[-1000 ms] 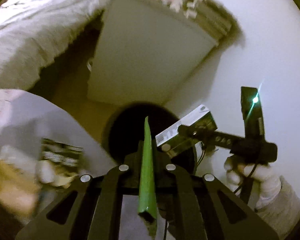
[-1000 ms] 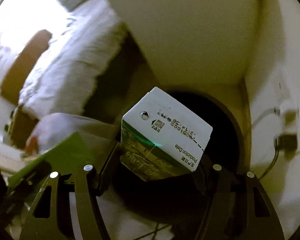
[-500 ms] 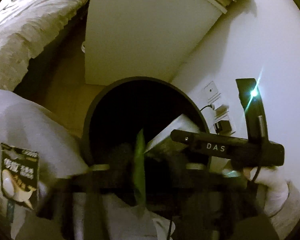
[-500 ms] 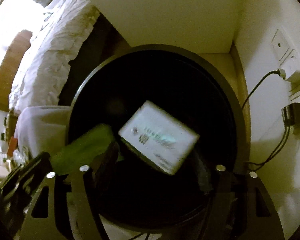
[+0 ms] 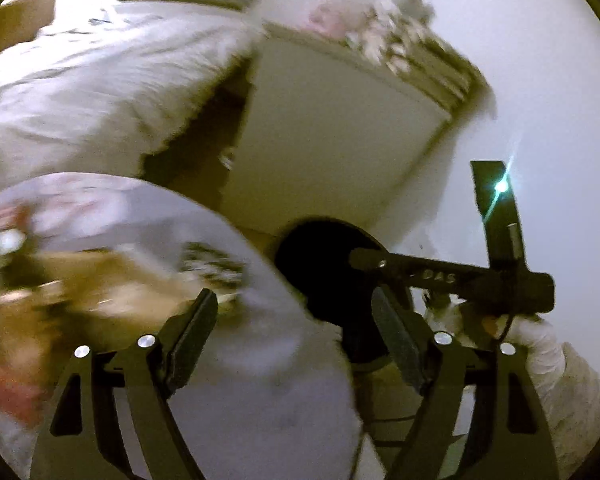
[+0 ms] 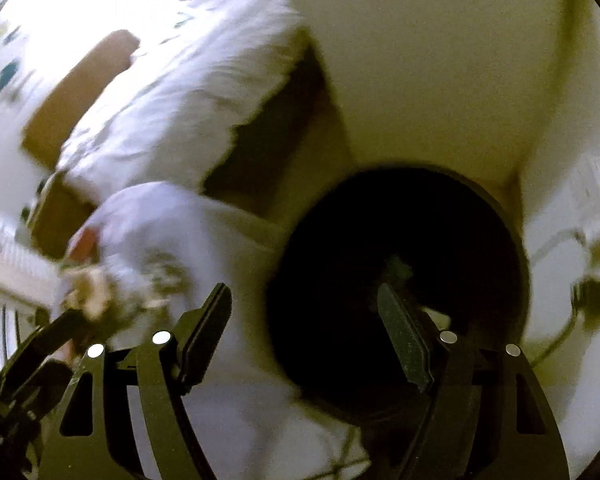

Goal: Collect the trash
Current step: 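Grasp the white fluffy tissue with the left tool while the right grasps a green-rimmed cap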

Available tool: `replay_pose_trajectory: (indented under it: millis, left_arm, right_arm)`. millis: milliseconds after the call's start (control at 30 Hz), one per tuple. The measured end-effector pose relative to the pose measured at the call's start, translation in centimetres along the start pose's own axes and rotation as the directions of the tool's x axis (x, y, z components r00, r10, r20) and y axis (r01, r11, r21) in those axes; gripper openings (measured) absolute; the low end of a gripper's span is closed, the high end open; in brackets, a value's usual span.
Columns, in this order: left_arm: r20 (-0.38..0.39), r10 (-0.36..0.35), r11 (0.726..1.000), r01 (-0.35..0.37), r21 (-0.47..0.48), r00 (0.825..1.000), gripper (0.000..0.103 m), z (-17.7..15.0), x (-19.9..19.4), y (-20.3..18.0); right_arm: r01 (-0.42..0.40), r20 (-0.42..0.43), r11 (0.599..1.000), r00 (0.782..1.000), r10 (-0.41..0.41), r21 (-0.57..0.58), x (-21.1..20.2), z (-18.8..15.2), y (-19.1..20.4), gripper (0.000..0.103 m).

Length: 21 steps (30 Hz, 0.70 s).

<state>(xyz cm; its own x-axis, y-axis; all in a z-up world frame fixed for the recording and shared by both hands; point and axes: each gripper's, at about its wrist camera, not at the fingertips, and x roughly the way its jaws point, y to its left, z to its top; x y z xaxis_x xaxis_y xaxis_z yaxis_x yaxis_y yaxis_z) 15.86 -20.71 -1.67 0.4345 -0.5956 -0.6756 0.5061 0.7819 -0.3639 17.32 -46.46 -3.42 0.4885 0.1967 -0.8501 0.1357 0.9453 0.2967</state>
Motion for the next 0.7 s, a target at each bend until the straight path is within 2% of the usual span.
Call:
replay_pose_trajectory:
  millis: [100, 167, 267, 367, 467, 533, 600, 700]
  left_arm:
    - [0.064, 0.095, 0.994, -0.091, -0.065, 0.993, 0.083, -1.5, -4.4, 3.9]
    - [0.092, 0.172, 0.979, -0.16, -0.127, 0.981, 0.083, -2.6, -6.7, 7.0]
    - [0.123, 0.348, 0.914, -0.308, -0.263, 0.929, 0.083, -5.3, -11.2, 12.7]
    - [0.106, 0.462, 0.845, -0.4, -0.355, 0.881, 0.083, -8.0, -14.2, 17.0]
    - [0.056, 0.539, 0.783, -0.475, -0.401, 0.841, 0.085, -10.4, -15.4, 20.3]
    - [0.014, 0.559, 0.756, -0.503, -0.419, 0.829, 0.086, -11.7, -15.3, 21.8]
    - [-0.01, 0.558, 0.747, -0.507, -0.43, 0.83, 0.086, -12.6, -15.0, 23.1]
    - [-0.035, 0.566, 0.736, -0.523, -0.429, 0.824, 0.086, -13.4, -14.4, 24.8]
  right_arm:
    - [-0.036, 0.023, 0.991, 0.999, 0.04, -0.132, -0.8, 0.4, 5.3, 0.075]
    - [-0.068, 0.029, 0.972, 0.997, 0.077, -0.227, -1.0, 0.6, 9.6, 0.075]
    - [-0.111, 0.032, 0.93, 0.991, 0.13, -0.349, -0.7, 1.0, 15.8, 0.075]
    - [-0.122, 0.035, 0.881, 0.987, 0.155, -0.456, 0.2, 1.3, 20.9, 0.075]
    - [-0.139, 0.017, 0.84, 0.985, 0.174, -0.525, 2.4, 1.6, 25.6, 0.075]
    - [-0.145, -0.005, 0.828, 0.986, 0.169, -0.541, 4.0, 1.5, 27.6, 0.075]
    - [-0.135, -0.012, 0.816, 0.988, 0.155, -0.562, 5.7, 1.5, 28.9, 0.074]
    - [-0.06, -0.01, 0.787, 0.998, 0.068, -0.614, 9.0, 1.6, 31.0, 0.067]
